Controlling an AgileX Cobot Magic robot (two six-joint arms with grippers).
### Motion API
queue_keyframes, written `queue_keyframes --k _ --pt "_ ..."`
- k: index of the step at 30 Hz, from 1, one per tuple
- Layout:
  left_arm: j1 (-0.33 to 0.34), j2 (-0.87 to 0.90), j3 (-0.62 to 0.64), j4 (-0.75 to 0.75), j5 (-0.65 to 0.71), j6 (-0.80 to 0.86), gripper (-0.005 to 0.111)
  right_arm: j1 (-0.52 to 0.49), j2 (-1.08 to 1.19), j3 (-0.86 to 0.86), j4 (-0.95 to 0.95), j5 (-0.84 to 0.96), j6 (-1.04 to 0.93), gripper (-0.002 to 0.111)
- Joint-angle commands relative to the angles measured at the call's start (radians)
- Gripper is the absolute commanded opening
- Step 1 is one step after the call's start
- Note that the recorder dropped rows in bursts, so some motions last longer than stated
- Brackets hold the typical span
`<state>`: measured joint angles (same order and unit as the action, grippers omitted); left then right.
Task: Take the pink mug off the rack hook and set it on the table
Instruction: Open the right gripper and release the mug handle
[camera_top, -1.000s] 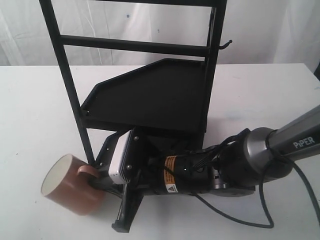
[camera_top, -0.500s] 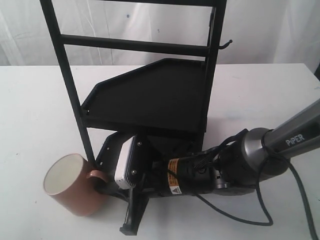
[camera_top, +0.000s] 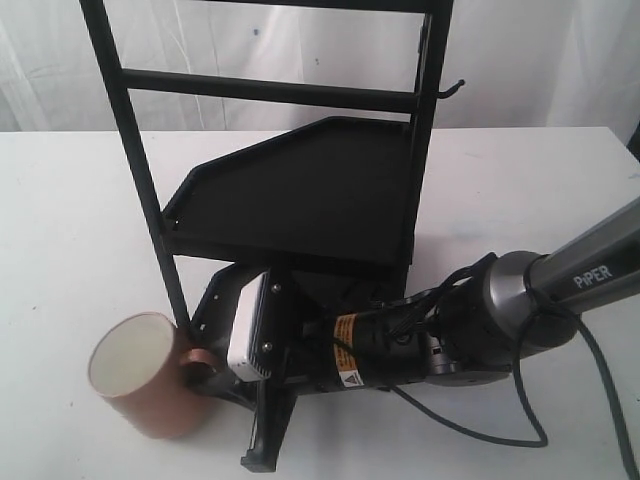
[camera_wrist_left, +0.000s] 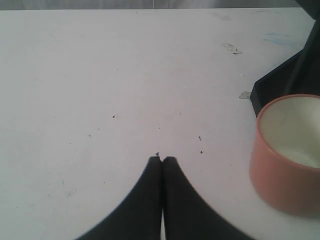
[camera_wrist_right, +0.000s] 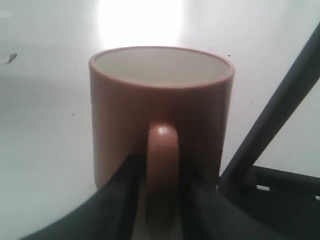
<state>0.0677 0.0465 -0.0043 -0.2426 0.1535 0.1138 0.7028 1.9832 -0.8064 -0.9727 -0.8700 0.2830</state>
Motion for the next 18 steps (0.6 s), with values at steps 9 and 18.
queue_keyframes --k 9,18 --pt "0.001 0.004 0.004 -0.003 -0.003 -0.002 0.0 -0.005 -0.032 0.0 -0.012 -0.027 0.085 0.045" --pt "0.001 0.004 0.004 -0.003 -0.003 -0.002 0.0 -0.005 -0.122 0.031 -0.057 0.062 0.131 0.049"
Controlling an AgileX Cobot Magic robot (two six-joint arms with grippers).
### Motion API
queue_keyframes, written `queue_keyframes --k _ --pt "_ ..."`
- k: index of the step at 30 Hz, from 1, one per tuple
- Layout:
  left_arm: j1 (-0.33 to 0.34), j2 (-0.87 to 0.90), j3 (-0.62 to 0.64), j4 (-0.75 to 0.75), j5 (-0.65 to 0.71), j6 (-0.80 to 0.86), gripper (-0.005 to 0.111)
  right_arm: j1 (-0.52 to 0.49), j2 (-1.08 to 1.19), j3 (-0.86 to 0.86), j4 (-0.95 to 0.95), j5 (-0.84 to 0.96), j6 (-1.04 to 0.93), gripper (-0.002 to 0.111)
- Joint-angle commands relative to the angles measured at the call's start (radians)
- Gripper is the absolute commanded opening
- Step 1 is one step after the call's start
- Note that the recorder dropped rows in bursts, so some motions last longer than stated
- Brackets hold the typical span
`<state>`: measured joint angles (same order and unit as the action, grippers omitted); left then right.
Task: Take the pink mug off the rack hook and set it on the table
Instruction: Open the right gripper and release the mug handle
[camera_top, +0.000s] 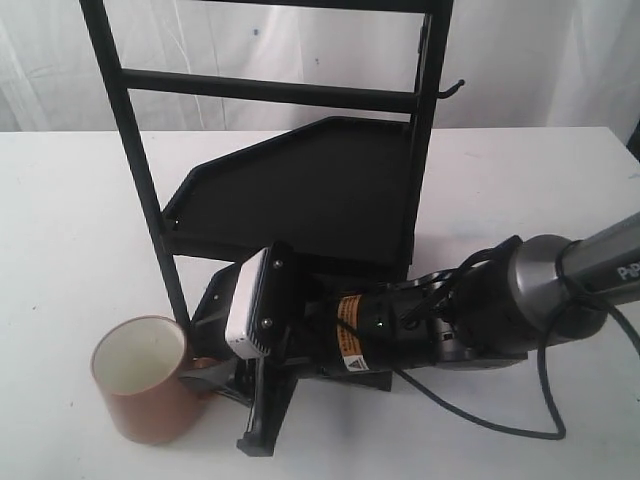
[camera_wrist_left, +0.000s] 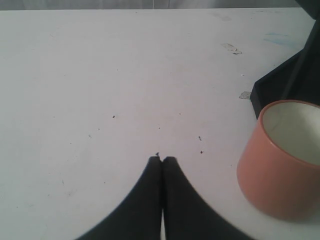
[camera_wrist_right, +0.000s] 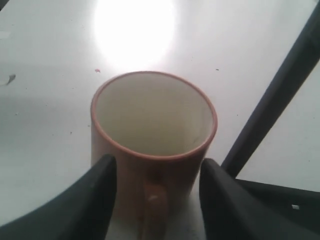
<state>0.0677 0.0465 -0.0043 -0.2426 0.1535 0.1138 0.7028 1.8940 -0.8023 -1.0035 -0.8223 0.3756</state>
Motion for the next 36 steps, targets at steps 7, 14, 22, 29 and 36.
queue_keyframes --k 7,14,22,29,36 --pt "0.001 0.004 0.004 -0.003 -0.003 -0.002 0.0 -0.005 -0.093 0.079 -0.048 0.016 0.058 0.049" --pt "0.001 0.004 0.004 -0.003 -0.003 -0.002 0.0 -0.005 -0.221 0.144 -0.051 0.014 0.088 0.049" --pt "0.001 0.004 0.004 -0.003 -0.003 -0.002 0.0 -0.005 -0.431 0.256 -0.042 -0.012 0.129 0.033" --pt "0.001 0.004 0.004 -0.003 -0.003 -0.002 0.0 -0.005 -0.581 0.315 -0.04 0.029 0.172 0.005" --pt "0.001 0.004 0.004 -0.003 -0.003 -0.002 0.0 -0.005 -0.598 0.315 -0.053 0.064 0.26 0.003"
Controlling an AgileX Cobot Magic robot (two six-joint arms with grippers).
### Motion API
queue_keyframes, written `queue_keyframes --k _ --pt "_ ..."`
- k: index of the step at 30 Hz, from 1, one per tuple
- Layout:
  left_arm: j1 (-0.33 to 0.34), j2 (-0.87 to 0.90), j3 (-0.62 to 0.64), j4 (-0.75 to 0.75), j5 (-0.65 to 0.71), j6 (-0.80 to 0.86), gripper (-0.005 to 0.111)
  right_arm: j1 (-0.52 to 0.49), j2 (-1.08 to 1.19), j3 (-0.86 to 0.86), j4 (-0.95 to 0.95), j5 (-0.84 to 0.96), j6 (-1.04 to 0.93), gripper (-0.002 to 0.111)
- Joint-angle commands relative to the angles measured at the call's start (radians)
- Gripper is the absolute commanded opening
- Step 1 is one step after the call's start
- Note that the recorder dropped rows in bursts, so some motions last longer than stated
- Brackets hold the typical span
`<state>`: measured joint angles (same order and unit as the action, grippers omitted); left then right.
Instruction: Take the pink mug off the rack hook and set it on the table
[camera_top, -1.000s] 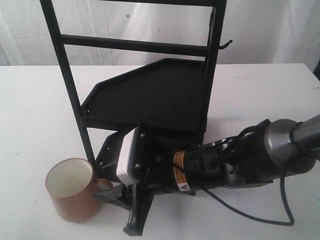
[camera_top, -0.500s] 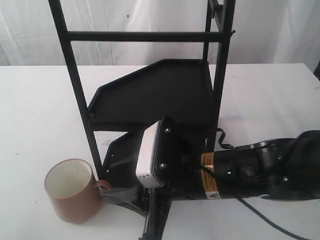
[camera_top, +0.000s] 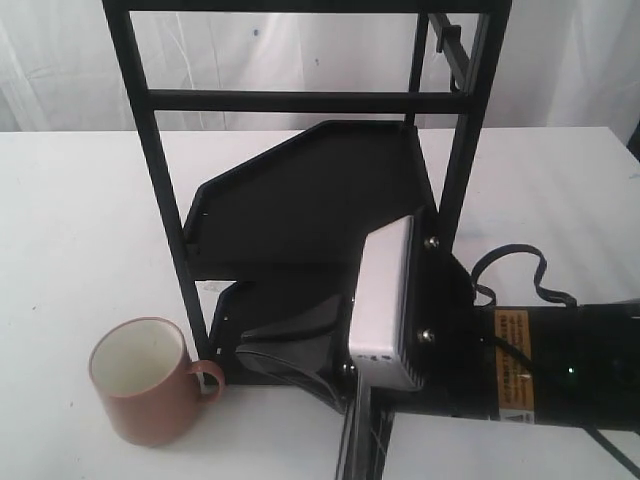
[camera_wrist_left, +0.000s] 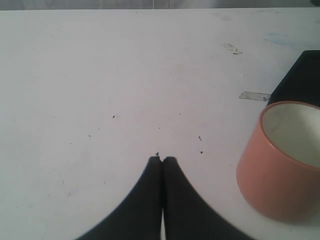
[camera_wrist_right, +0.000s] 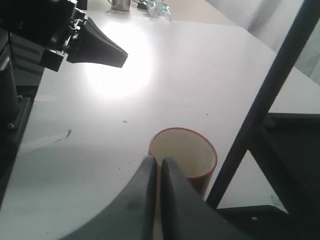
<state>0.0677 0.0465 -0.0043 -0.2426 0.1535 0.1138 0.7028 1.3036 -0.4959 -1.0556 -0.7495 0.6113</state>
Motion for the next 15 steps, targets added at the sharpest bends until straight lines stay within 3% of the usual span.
queue_keyframes --k 1,15 --pt "0.001 0.004 0.004 -0.003 -0.003 -0.002 0.0 -0.005 -0.008 0.009 -0.001 -0.017 0.025 0.003" --pt "0.001 0.004 0.004 -0.003 -0.003 -0.002 0.0 -0.005 -0.008 0.082 -0.021 -0.082 0.048 0.003"
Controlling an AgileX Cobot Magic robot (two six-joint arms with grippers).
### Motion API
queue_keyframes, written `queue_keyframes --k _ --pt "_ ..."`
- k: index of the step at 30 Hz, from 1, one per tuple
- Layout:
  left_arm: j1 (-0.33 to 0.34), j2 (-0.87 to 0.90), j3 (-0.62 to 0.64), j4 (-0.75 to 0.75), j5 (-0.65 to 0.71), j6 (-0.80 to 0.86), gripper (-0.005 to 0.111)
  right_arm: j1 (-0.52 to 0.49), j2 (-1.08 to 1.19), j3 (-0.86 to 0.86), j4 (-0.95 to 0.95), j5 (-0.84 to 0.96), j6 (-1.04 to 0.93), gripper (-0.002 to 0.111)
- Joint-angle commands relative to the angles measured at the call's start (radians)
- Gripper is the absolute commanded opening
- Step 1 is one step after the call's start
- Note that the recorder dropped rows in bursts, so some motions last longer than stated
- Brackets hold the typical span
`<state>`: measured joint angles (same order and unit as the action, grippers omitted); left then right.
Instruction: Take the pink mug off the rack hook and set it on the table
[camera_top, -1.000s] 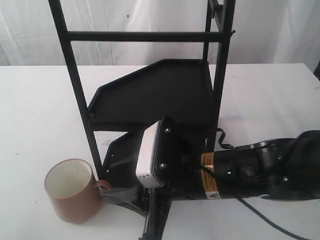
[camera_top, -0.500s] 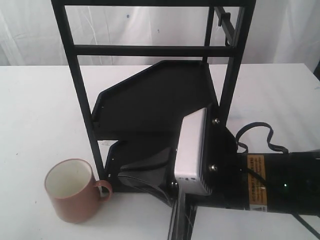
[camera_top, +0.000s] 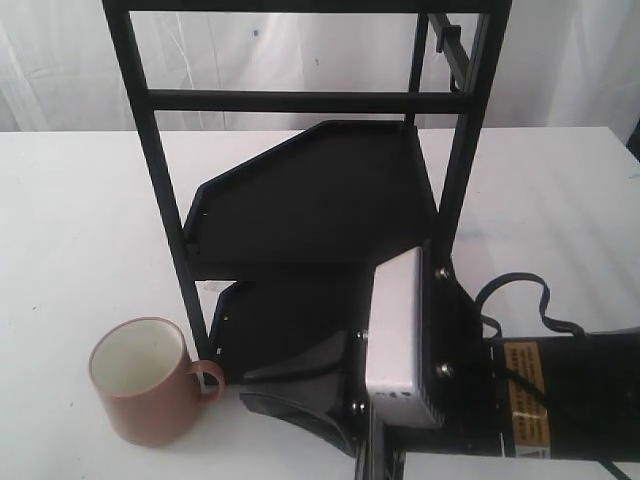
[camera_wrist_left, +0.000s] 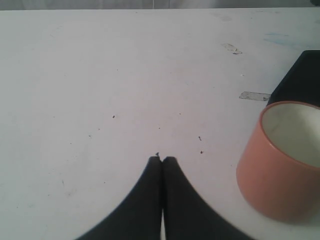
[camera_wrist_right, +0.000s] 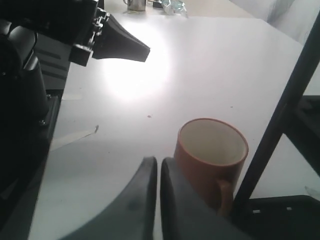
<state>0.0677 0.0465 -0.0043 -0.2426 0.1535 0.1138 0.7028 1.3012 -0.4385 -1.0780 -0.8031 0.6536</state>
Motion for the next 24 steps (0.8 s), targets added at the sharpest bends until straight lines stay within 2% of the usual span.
queue_keyframes --k 1,6,11,15,18,24 --pt "0.001 0.004 0.004 -0.003 -0.003 -0.002 0.0 -0.005 -0.006 0.029 0.001 -0.046 0.006 0.003" --pt "0.001 0.004 0.004 -0.003 -0.003 -0.002 0.0 -0.005 -0.012 0.032 0.005 -0.201 0.006 0.003" --pt "0.001 0.004 0.004 -0.003 -0.003 -0.002 0.0 -0.005 -0.014 0.032 0.005 -0.247 0.023 0.003" --pt "0.001 0.004 0.004 -0.003 -0.003 -0.002 0.0 -0.005 -0.014 0.032 0.064 -0.204 0.025 0.003" --pt "0.001 0.004 0.004 -0.003 -0.003 -0.002 0.0 -0.005 -0.014 0.032 0.146 -0.1 0.025 0.003" --pt "0.001 0.004 0.004 -0.003 -0.003 -0.002 0.0 0.088 -0.052 0.032 0.326 0.084 0.025 0.003"
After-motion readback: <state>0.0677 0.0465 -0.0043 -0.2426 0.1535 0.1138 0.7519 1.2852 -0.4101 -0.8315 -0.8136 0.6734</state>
